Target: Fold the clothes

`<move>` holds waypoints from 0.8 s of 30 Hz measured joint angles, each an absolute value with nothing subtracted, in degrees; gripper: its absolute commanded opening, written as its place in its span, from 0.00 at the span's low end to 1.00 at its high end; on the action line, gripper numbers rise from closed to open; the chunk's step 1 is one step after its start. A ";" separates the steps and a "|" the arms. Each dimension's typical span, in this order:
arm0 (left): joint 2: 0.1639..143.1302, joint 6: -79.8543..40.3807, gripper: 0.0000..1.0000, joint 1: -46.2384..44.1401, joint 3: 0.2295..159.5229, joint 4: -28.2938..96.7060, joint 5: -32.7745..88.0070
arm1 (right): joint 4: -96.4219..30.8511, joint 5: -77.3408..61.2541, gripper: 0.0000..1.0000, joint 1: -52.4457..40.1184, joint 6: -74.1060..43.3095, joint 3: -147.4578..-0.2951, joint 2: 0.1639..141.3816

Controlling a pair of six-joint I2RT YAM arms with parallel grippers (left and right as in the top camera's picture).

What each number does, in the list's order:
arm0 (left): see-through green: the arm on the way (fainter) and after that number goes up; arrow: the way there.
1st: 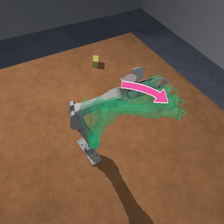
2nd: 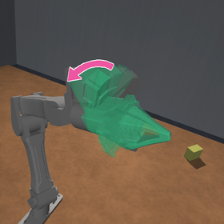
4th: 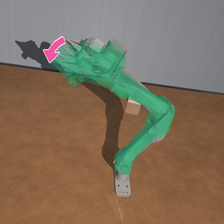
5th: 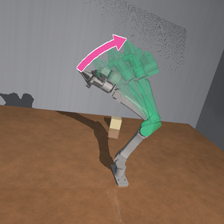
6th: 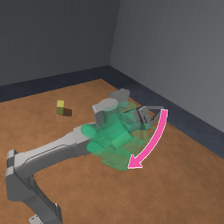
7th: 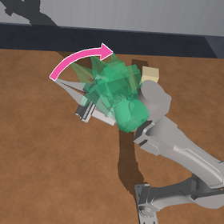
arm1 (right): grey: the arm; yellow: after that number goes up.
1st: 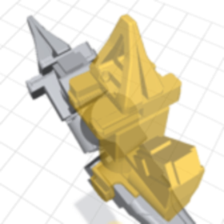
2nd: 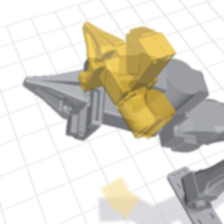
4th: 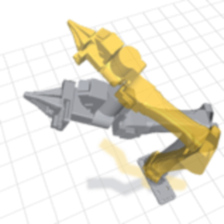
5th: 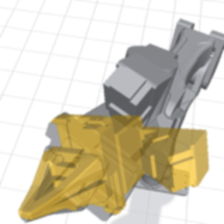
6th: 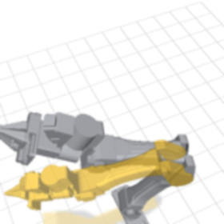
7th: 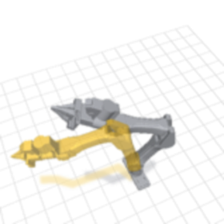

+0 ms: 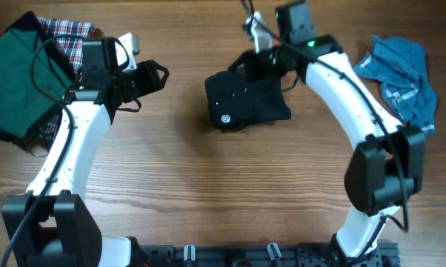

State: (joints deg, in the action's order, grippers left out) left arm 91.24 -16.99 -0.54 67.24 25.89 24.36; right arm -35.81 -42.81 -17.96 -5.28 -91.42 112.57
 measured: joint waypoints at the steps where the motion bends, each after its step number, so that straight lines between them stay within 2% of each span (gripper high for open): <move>1: 91.24 -16.86 0.97 -0.51 67.24 25.91 24.58 | -33.82 -44.53 0.04 -17.96 -4.93 -89.71 113.27; 4: 91.24 -16.84 1.00 -0.14 67.24 25.65 25.30 | -27.05 -49.30 0.04 -17.96 -4.67 -85.03 115.55; 10: 91.18 -17.06 1.00 3.84 67.24 25.89 26.06 | -20.62 -55.40 0.04 -17.96 -5.82 -84.73 121.01; 17: 91.13 -15.31 1.00 4.29 67.24 29.15 26.28 | -18.04 -63.53 0.04 -15.68 -8.60 -84.84 131.90; 24: 91.13 -13.19 1.00 4.29 67.24 30.68 26.00 | -18.59 -69.30 0.04 -11.57 -9.21 -85.23 133.51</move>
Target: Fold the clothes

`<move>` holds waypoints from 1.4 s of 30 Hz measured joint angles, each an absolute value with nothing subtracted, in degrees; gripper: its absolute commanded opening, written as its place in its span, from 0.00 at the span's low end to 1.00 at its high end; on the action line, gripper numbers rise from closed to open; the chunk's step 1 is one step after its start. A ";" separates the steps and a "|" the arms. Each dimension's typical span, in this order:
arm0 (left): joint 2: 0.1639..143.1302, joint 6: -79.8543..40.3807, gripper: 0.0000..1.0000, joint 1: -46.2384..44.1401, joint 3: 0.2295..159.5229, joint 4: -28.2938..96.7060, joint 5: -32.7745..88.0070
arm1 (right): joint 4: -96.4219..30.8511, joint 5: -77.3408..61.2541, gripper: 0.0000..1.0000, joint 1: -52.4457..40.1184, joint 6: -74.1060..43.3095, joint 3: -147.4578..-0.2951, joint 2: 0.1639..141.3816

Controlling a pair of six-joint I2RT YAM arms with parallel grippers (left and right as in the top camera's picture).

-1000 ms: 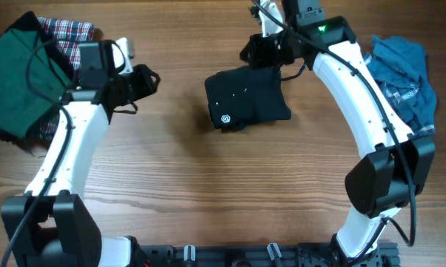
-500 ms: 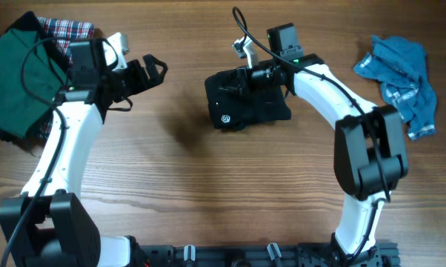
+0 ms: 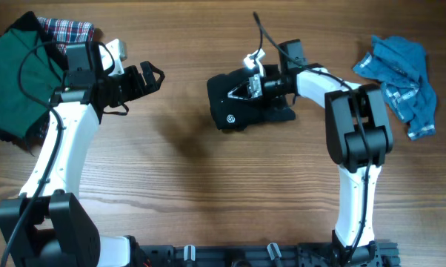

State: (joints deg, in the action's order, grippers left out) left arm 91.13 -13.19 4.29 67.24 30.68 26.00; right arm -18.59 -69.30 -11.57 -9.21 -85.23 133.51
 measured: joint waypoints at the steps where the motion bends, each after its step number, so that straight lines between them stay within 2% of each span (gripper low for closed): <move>1: 91.13 -12.86 1.00 4.29 67.24 30.68 26.00 | -18.63 -69.91 0.03 -11.09 -9.23 -85.23 133.62; 8: 91.11 -12.05 1.00 4.29 67.24 30.68 26.00 | -18.81 -69.93 0.04 -10.07 -9.23 -86.08 132.29; 19: 91.11 -11.40 1.00 4.29 67.24 30.68 25.80 | -16.62 -65.28 0.06 -10.44 -10.70 -90.80 114.28; 23: 91.11 -11.38 1.00 4.29 67.24 30.68 25.80 | -19.51 -55.70 0.04 -13.02 -8.91 -90.89 115.13; 31: 91.09 -10.74 1.00 4.29 67.24 30.68 25.15 | -22.94 -24.71 0.04 -22.79 -0.40 -90.78 115.90; 36: 91.09 -10.55 1.00 4.29 67.24 30.70 25.15 | -22.90 -17.63 0.04 -23.09 0.56 -90.78 117.49; 42: 91.07 -10.55 1.00 4.29 67.24 31.33 24.84 | -23.16 -17.06 0.04 -22.70 0.34 -90.78 123.68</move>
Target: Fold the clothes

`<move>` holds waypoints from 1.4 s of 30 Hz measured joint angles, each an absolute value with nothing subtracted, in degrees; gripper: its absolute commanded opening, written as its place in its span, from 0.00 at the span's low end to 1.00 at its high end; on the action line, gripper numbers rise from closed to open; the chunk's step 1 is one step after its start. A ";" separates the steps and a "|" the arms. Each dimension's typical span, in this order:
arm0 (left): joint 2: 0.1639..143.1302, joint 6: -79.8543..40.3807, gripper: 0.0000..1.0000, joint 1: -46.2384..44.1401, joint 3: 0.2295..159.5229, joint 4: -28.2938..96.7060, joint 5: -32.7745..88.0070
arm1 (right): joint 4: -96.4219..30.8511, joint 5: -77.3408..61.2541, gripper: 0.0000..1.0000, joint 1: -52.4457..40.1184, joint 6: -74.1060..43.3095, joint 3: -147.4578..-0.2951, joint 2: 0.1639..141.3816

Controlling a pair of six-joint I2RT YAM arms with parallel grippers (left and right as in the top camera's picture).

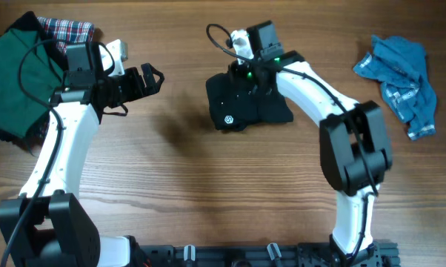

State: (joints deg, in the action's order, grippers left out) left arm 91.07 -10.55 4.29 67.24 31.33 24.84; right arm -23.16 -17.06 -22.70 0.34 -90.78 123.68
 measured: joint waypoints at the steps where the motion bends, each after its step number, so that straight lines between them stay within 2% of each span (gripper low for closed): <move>1: 91.07 -10.57 1.00 4.29 67.24 31.38 24.73 | -23.16 -17.06 0.04 -22.70 0.27 -90.76 124.49; 17: 91.07 -10.50 1.00 4.29 67.24 31.66 21.34 | -22.15 -20.69 0.04 -19.35 -2.81 -91.11 128.35; 18: 91.07 -10.44 1.00 4.29 67.24 31.57 20.82 | -22.50 -21.19 0.08 -18.87 -2.81 -91.29 128.35; 19: 91.07 -10.28 1.00 4.29 67.24 31.44 20.51 | -22.81 -21.67 0.19 -18.41 -2.96 -91.46 128.35; 21: 91.07 -9.41 1.00 4.27 67.24 31.14 19.90 | -23.75 -22.74 0.48 -17.02 -3.97 -92.09 128.07; 23: 91.07 -8.12 1.00 4.10 67.24 31.09 19.38 | -24.25 -24.49 0.63 -15.09 -4.75 -92.49 127.02; 29: 91.07 -6.26 1.00 1.80 67.24 30.20 19.05 | -27.62 -28.14 0.69 -10.79 -6.28 -93.19 119.22; 35: 91.07 -6.04 1.00 -1.39 67.24 27.27 18.02 | -40.29 -33.74 0.72 -11.38 -5.76 -94.61 112.86; 37: 91.07 -6.04 1.00 -1.50 67.26 26.98 16.64 | -45.54 -35.20 0.70 -12.14 -5.06 -94.59 112.86; 40: 91.07 -6.87 1.00 -0.16 67.26 26.52 15.42 | -49.58 -35.90 0.44 -13.69 -3.99 -94.43 112.86; 42: 91.07 -8.14 1.00 1.98 67.24 26.50 14.81 | -50.22 -35.35 0.10 -15.16 -4.40 -94.43 112.86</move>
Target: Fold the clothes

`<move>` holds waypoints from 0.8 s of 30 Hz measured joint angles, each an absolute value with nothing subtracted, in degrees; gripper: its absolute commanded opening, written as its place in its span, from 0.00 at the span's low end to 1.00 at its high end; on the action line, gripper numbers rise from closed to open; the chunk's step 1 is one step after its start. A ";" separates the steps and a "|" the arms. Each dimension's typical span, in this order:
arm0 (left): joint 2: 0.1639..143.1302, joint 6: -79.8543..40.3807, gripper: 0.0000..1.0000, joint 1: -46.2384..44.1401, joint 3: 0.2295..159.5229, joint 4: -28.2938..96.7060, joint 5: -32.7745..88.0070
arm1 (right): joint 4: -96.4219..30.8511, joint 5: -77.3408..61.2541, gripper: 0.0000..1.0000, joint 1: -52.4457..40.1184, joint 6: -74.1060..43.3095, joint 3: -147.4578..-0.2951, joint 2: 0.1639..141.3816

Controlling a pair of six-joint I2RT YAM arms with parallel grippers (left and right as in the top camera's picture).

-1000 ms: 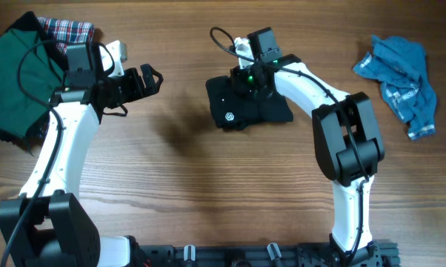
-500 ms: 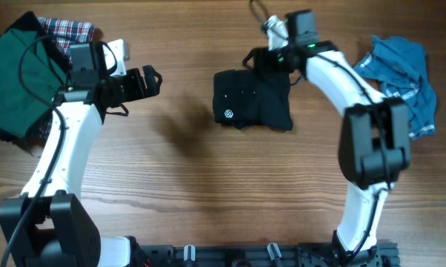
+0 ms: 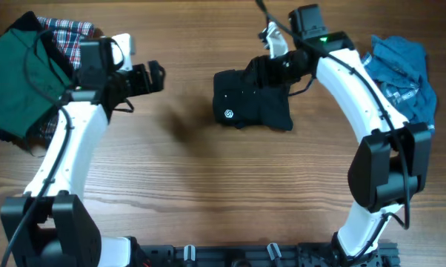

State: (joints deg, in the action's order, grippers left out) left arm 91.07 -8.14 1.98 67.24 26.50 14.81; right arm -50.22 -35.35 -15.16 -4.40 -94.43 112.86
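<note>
A folded black garment (image 3: 249, 107) with a small white logo lies at the table's back middle. My right gripper (image 3: 266, 74) sits on its upper right edge. Its dark fingers merge with the black cloth, so their state does not show. My left gripper (image 3: 156, 78) hangs above bare wood to the left of the garment, open with nothing between its fingers.
A dark green garment (image 3: 15, 78) lies on a plaid shirt (image 3: 67, 33) at the far left, under the left arm. A crumpled blue garment (image 3: 404, 81) lies at the back right, beside the right arm's forearm. The wooden table (image 3: 223, 193) stretches toward the front.
My right gripper has moved from the garment's top middle to its upper right edge. The black garment now lies slightly further right. The left gripper has barely shifted.
My right gripper was first at the black garment's upper right. Then it lay over the garment's middle with the wrist turned, then over its top middle. Now it is back at the upper right, and the garment sits a little rightward. The left gripper stayed open beside it.
</note>
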 measured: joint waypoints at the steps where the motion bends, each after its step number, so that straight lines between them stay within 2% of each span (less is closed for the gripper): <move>1: 91.07 -8.80 1.00 3.55 67.24 26.55 14.79 | -50.17 -34.37 0.04 -16.03 -4.25 -94.43 112.86; 5: 91.07 -10.11 1.00 8.45 67.24 27.90 14.81 | -49.65 -27.59 0.04 -19.70 -6.28 -94.43 112.86; 10: 91.07 -10.22 1.00 9.56 67.24 30.68 14.83 | -47.53 -17.58 0.04 -24.12 -10.55 -93.60 113.16; 24: 91.07 -10.22 1.00 9.82 67.24 31.18 14.83 | -47.75 -14.13 0.04 -25.67 -13.65 -93.03 119.28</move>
